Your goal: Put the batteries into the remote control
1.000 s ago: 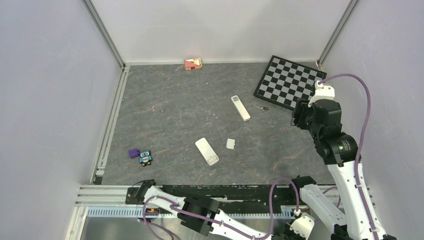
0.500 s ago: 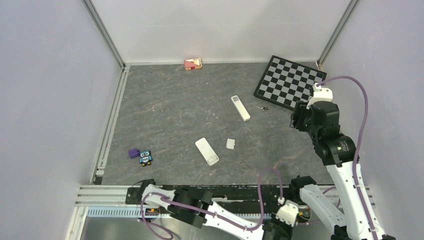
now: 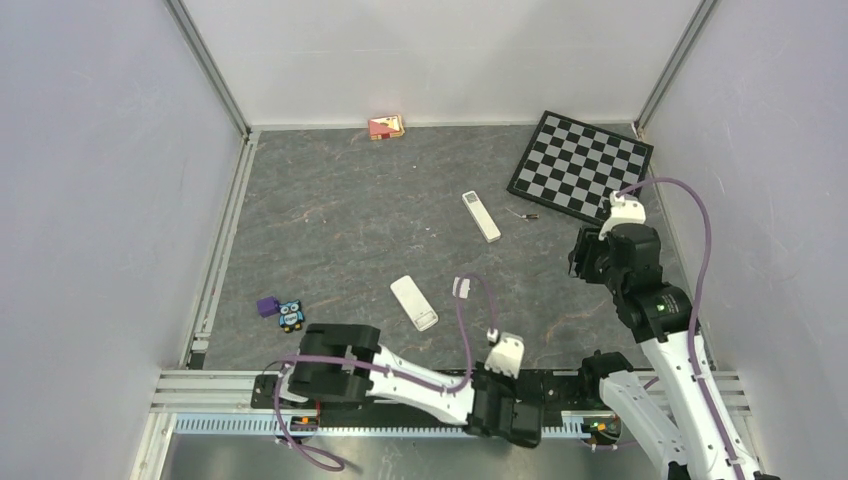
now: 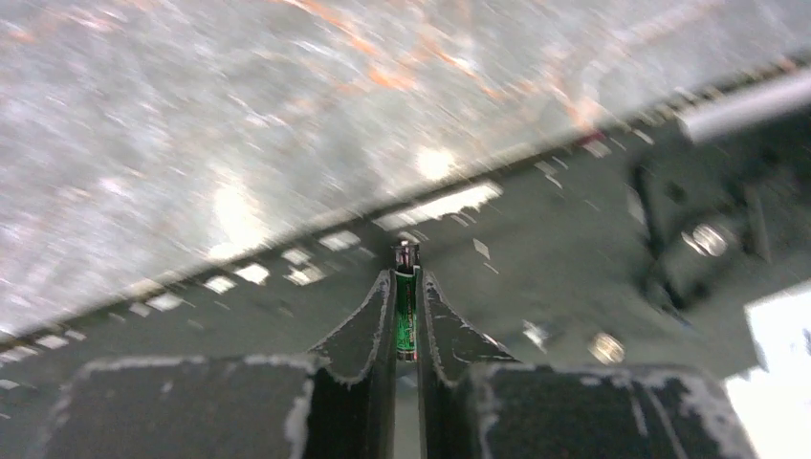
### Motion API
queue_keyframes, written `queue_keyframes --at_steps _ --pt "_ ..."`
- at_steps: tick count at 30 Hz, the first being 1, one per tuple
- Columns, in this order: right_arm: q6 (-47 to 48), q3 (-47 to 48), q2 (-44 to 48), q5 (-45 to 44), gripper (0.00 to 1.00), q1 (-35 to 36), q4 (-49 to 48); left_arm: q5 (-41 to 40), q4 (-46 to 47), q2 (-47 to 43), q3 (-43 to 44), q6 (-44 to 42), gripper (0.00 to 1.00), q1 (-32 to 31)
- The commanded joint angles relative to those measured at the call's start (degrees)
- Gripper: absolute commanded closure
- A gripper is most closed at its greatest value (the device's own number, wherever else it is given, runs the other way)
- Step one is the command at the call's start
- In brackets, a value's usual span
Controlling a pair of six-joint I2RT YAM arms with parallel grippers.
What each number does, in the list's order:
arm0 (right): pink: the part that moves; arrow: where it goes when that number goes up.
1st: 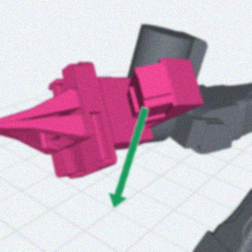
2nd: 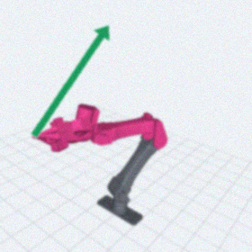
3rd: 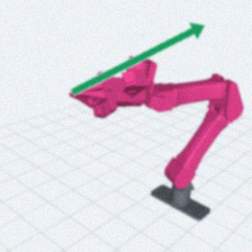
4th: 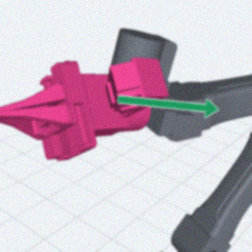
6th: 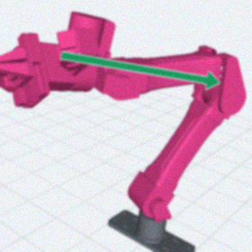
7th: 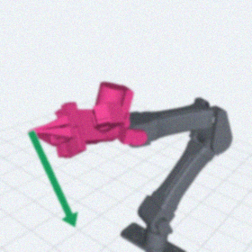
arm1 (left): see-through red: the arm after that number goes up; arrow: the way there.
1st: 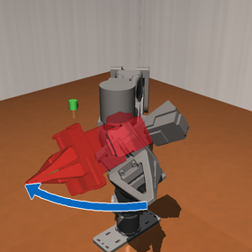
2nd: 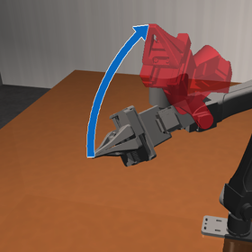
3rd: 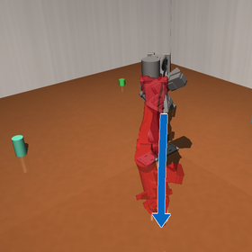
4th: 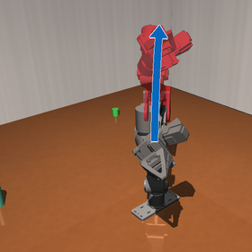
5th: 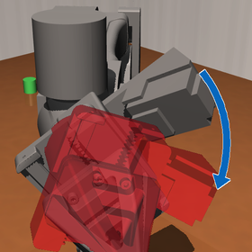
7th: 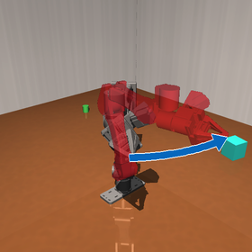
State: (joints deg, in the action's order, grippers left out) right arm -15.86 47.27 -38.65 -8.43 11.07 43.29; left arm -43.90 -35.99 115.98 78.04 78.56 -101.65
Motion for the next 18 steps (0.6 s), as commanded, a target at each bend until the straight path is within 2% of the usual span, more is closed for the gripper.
queue_keyframes --at_steps 1,6,11,18 --pt "-1.06 -3.44 1.76 3.49 0.43 -0.30 -3.45 -3.32 2.52 -5.90 -6.56 -4.30 0.92 5.03" --pt "-1.02 -7.53 3.26 5.52 0.43 -0.26 -4.31 -3.08 7.34 -10.94 -10.70 -11.09 0.86 8.97" --pt "-1.29 -13.94 5.05 7.14 0.42 -0.27 -5.83 -2.14 10.36 -12.52 -11.85 -17.28 0.85 14.45" --pt "-2.38 -21.75 7.08 11.52 0.42 -0.27 -8.70 4.38 17.92 -13.41 -15.71 -22.04 0.78 21.56"
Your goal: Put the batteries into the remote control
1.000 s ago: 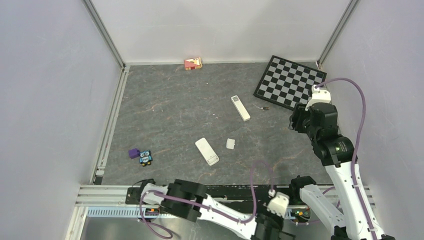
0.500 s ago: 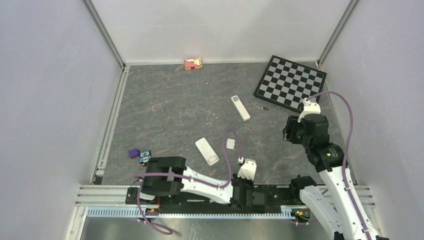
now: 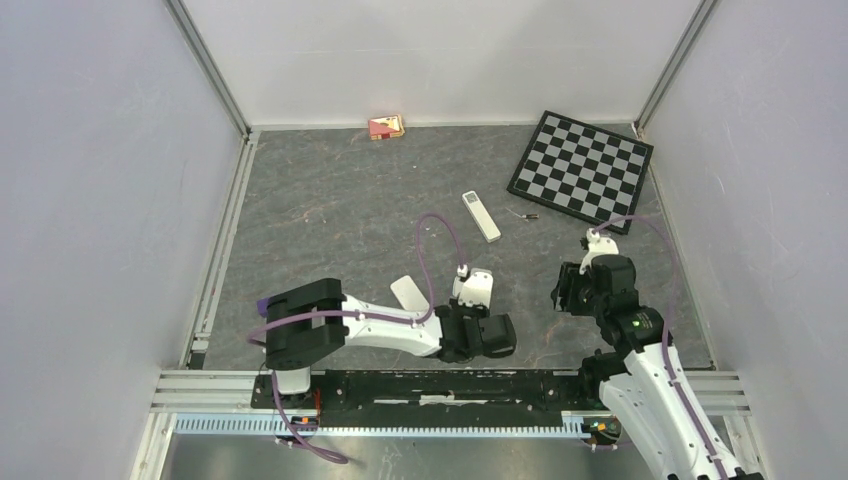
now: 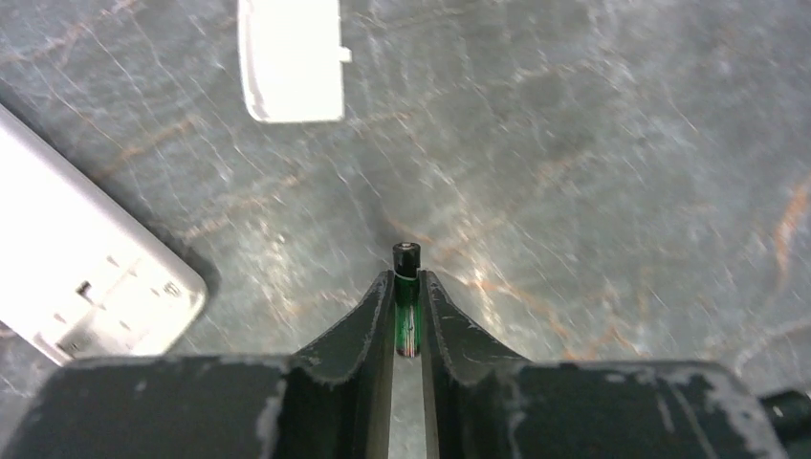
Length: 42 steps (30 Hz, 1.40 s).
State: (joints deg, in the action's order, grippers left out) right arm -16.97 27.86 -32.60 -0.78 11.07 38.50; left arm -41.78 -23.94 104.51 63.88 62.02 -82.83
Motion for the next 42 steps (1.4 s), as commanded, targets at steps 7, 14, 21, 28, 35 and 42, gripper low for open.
queue_keyframes --at_steps 7,14,21,28,35,42 --pt "-4.53 -5.84 0.98 8.53 0.42 -0.27 -6.40 5.65 7.68 -0.60 -2.03 -6.74 0.69 5.34" --pt "-4.73 -7.73 0.05 13.52 0.41 0.04 -9.74 6.35 8.59 -7.81 -5.30 -8.81 0.51 8.91" --pt "-11.09 -7.34 -2.18 5.26 0.38 12.96 -15.60 2.44 9.91 -23.59 -12.96 -12.78 0.25 11.72" --pt "-20.61 -3.85 -14.07 -10.59 0.39 34.69 -20.72 2.14 6.57 -35.06 -18.43 -12.29 0.12 14.51" --pt "-30.79 4.41 -28.23 -26.69 0.43 52.89 -18.90 1.31 4.01 -42.91 -24.24 -7.26 0.10 15.40" --pt "-35.63 8.29 -35.52 -31.52 0.42 57.22 -18.61 1.04 6.01 -46.96 -27.96 -7.82 0.07 18.01"
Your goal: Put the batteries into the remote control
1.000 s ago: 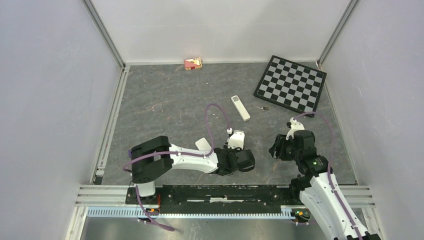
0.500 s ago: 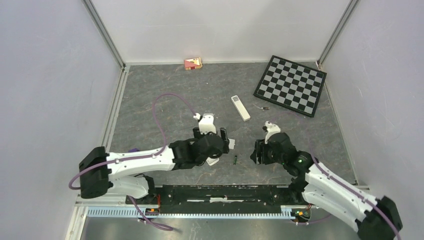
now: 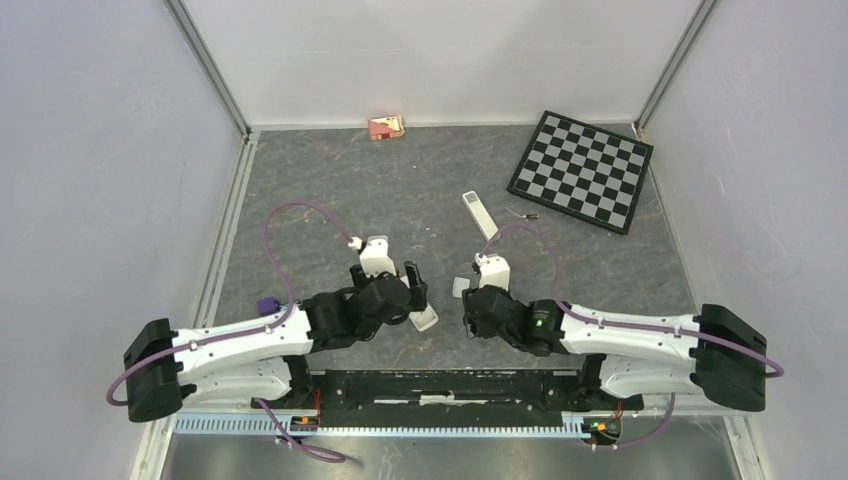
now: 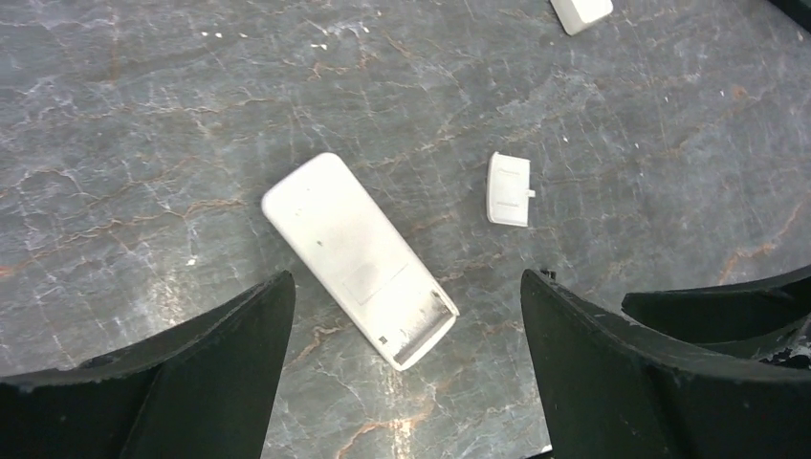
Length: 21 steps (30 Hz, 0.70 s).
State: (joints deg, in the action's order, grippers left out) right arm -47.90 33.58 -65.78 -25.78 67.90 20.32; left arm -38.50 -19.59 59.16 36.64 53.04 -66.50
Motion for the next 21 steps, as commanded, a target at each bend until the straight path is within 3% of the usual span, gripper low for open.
queue_keyframes --at_steps 1,6,13,21 --pt "-4.82 3.36 -3.55 -6.77 0.42 0.39 0.11 -1.69 1.54 -1.64 -0.66 0.82 0.06 2.41" --pt "-5.25 7.19 -7.82 -6.96 0.45 -0.13 2.44 4.10 1.27 -1.60 -0.41 -0.04 0.06 7.95" --pt "-5.11 5.91 -10.75 -1.39 0.55 -2.12 -0.88 14.68 2.44 -1.17 -3.46 1.49 0.06 16.07" --pt "-4.73 5.50 -13.73 3.07 0.58 -3.84 -2.77 22.20 5.68 1.79 -5.47 1.32 0.04 23.55"
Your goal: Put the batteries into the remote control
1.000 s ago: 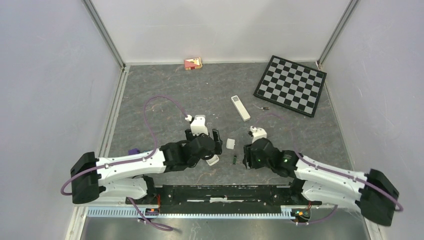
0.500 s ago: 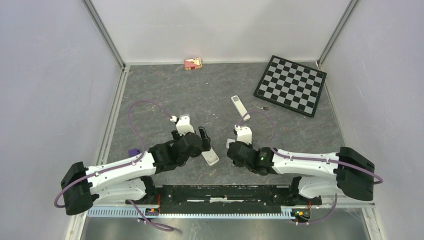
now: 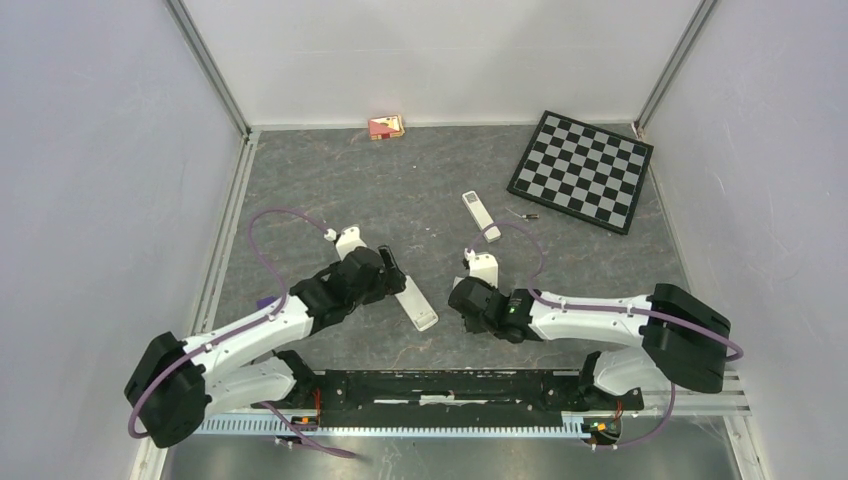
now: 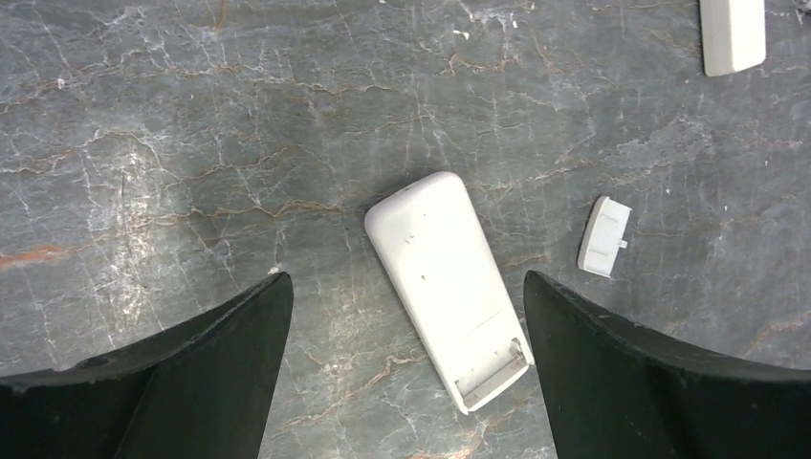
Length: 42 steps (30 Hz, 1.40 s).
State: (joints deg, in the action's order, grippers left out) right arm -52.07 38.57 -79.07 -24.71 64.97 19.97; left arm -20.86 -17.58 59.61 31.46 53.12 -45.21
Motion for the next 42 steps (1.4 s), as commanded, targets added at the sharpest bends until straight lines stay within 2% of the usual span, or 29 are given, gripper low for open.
queue_keyframes --at_steps 1,9,21,23,28,34,42 --pt "-0.67 0.26 -0.41 2.28 0.59 -1.13 -2.52 5.19 3.99 1.80 -0.28 1.13 0.04 2.67" --pt "-0.70 -1.30 -0.86 4.46 0.64 -3.27 -4.49 7.02 5.37 4.14 -0.02 0.08 0.03 4.97" --pt "1.02 -0.24 -4.44 4.40 0.74 -3.45 -2.29 7.22 5.95 4.90 -0.13 -0.13 0.03 6.00" --pt "1.55 0.17 -5.04 3.76 0.79 -3.50 -1.70 7.54 6.22 4.95 -0.24 -0.17 0.02 6.38" --pt "2.89 0.20 -4.36 1.51 1.00 -3.52 -0.92 9.54 6.95 5.26 0.24 -1.12 0.01 7.56" --pt "5.86 -1.61 0.38 -0.03 1.00 -5.10 -3.12 11.88 8.04 8.86 3.93 -5.61 0.00 8.94" --pt "11.03 -4.34 5.54 4.62 1.00 -9.38 -7.29 13.70 11.40 20.55 11.48 -13.90 0.00 11.54"
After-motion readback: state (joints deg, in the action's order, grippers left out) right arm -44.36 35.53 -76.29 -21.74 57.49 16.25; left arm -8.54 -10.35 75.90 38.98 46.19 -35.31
